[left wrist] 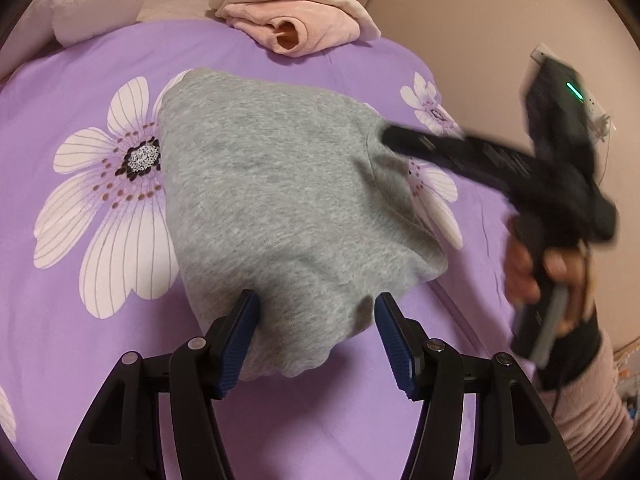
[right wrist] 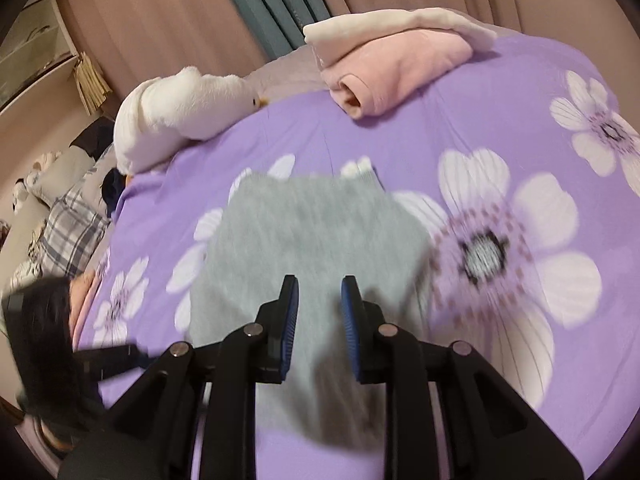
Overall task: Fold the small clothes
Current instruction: 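Press the narrowed sweatshirt flat with both grippers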
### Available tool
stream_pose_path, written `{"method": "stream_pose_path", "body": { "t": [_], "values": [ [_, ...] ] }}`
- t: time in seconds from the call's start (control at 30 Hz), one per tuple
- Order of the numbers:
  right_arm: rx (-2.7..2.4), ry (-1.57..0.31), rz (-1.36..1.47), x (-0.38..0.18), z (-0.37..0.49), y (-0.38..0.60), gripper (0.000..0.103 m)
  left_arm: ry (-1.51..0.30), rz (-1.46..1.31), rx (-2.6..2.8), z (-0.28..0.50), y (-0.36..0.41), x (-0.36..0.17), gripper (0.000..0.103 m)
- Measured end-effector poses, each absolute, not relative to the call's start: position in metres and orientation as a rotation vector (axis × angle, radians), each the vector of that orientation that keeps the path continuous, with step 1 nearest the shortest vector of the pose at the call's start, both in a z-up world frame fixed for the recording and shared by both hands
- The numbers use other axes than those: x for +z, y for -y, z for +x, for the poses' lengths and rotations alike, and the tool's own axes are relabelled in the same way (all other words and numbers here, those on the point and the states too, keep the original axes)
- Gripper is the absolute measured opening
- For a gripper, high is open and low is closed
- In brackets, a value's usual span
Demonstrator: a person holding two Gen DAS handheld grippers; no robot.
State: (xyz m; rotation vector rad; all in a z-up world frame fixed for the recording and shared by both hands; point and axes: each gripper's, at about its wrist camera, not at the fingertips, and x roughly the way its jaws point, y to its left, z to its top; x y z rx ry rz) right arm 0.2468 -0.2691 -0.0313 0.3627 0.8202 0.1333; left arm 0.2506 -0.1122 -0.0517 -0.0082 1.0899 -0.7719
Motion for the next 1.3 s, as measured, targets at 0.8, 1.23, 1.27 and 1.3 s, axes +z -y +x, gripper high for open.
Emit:
{"method": "stream_pose_path", "body": {
  "t": [0.8,1.23,1.27,1.3],
  "values": [
    [0.156,-0.87,0.209,-0.024,0.223,0.244,0.023,-1.096,-0.029,-0.749,0.249,0.112,-0.051,0.06],
    [0.112,-0.941,0.155,-0.071,0.184,0.254,0.023,-1.067,0.025,-0.702,0.243,0.122,-0.053,0.06],
    [0.112,-0.941,0.157,-0.072,0.184,0.254,0.023,-1.066,0.027,-0.7,0.243,0.122,-0.053,0.06],
    [0.111,-0.941,0.163,-0.072,0.184,0.255,0.023,-1.064,0.029,-0.698,0.243,0.122,-0.053,0.06]
  ]
}}
